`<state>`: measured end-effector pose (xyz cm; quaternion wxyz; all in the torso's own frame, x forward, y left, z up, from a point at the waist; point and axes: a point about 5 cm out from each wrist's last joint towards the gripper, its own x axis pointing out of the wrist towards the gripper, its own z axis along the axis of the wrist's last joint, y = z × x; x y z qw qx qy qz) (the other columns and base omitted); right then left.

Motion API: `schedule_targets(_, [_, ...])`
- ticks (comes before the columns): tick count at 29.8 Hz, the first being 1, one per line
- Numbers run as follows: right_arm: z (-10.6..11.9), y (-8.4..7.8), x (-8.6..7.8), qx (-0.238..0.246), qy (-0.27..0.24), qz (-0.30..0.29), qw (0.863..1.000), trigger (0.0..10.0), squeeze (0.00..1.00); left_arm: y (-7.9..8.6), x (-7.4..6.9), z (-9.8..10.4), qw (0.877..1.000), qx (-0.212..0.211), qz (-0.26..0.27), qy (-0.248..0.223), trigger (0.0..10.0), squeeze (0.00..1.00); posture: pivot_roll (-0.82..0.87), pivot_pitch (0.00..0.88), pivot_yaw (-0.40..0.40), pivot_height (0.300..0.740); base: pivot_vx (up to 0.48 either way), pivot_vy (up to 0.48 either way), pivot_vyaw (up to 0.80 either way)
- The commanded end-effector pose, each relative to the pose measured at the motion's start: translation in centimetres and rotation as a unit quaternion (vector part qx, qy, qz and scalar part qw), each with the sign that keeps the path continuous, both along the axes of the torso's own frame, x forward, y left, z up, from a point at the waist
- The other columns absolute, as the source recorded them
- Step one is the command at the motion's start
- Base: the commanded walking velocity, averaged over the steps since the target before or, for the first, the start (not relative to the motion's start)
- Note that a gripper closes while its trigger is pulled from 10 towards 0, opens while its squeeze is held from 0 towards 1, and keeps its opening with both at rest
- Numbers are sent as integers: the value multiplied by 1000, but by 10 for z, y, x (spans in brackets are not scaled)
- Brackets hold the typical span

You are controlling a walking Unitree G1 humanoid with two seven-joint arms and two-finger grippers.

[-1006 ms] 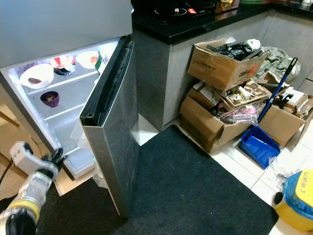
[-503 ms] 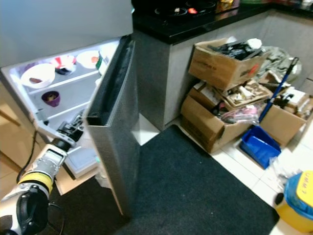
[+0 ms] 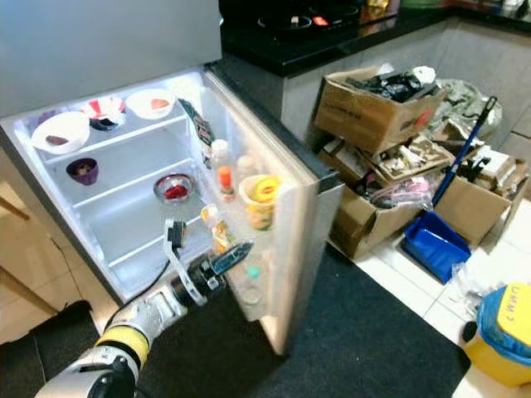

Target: Restocking fridge

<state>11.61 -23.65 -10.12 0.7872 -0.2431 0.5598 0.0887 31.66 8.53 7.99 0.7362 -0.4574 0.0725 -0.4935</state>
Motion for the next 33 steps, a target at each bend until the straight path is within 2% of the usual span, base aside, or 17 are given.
schedule_targets(1, [-1, 0, -2, 0, 2, -2, 1000, 10000, 0, 24, 1, -14, 996, 46, 63, 30, 10000, 0, -114, 48, 19, 740, 0, 0, 0])
schedule_targets(4, [0, 1, -1, 2, -2, -5, 1000, 10000, 0, 58, -2, -33, 978, 116, 157, 79, 10000, 0, -113, 49, 21, 740, 0, 0, 0])
schedule_targets(5, [0, 1, -1, 3, -3, -6, 1000, 10000, 0, 62, -3, -36, 974, 126, 168, 85, 10000, 0, -113, 49, 21, 740, 0, 0, 0])
schedule_targets(6, [0, 1, 0, 2, -6, -7, 1000, 10000, 0, 76, -8, -47, 957, 161, 210, 116, 10000, 0, -113, 49, 21, 740, 0, 0, 0])
schedule_targets(7, [0, 1, 1, 1, -10, -7, 1000, 10000, 0, 99, -19, -65, 919, 219, 279, 171, 10000, 0, -111, 51, 26, 740, 0, 0, 0])
schedule_targets(9, [0, 1, 1, 0, -12, -8, 1000, 10000, 0, 114, -29, -77, 889, 255, 320, 208, 10000, 0, -111, 51, 26, 740, 0, 0, 0])
schedule_targets(10, [0, 1, 1, 0, -12, -8, 1000, 10000, 0, 114, -29, -77, 889, 255, 320, 208, 10000, 0, -111, 51, 26, 740, 0, 0, 0])
schedule_targets(11, [0, 1, 2, 0, -13, -7, 1000, 10000, 0, 124, -41, -88, 865, 282, 338, 239, 10000, 0, -111, 51, 26, 740, 0, 0, 0])
schedule_targets(12, [0, 1, 2, 0, -13, -7, 1000, 10000, 0, 124, -41, -88, 865, 282, 338, 239, 10000, 0, -111, 51, 26, 740, 0, 0, 0])
schedule_targets(13, [1, 3, 3, 4, -17, -9, 1000, 10000, 0, 139, -65, -108, 820, 337, 360, 292, 10000, 0, -109, 53, 32, 740, 0, 0, 0])
schedule_targets(14, [1, 3, 4, 5, -18, -10, 1000, 10000, 0, 144, -75, -116, 804, 354, 363, 311, 10000, 0, -109, 53, 32, 740, 0, 0, 0])
schedule_targets(15, [1, 3, 4, 5, -18, -10, 1000, 10000, 0, 144, -75, -116, 804, 354, 363, 311, 10000, 0, -109, 53, 32, 740, 0, 0, 0])
schedule_targets(17, [1, 5, 5, 17, -18, -16, 1000, 10000, 0, 147, -95, -129, 782, 383, 355, 339, 10000, 0, -109, 53, 32, 740, 0, 0, 0])
schedule_targets(18, [1, 5, 5, 17, -18, -16, 1000, 10000, 0, 147, -95, -129, 782, 383, 355, 339, 10000, 0, -109, 53, 32, 740, 0, 0, 0])
schedule_targets(22, [0, 8, 6, 35, -16, -22, 999, 10000, 0, 145, -145, -159, 730, 458, 316, 396, 10000, 0, -99, 53, 33, 740, 0, 0, 758])
schedule_targets(25, [0, 8, 6, 34, -16, -19, 999, 10000, 0, 141, -161, -168, 716, 474, 304, 412, 10000, 0, -98, 54, 31, 740, 0, 0, 756])
schedule_targets(33, [0, 8, 5, 30, -12, -13, 999, 10000, 0, 138, -162, -169, 706, 498, 297, 407, 10000, 0, -92, 56, 26, 740, 0, 0, 756])
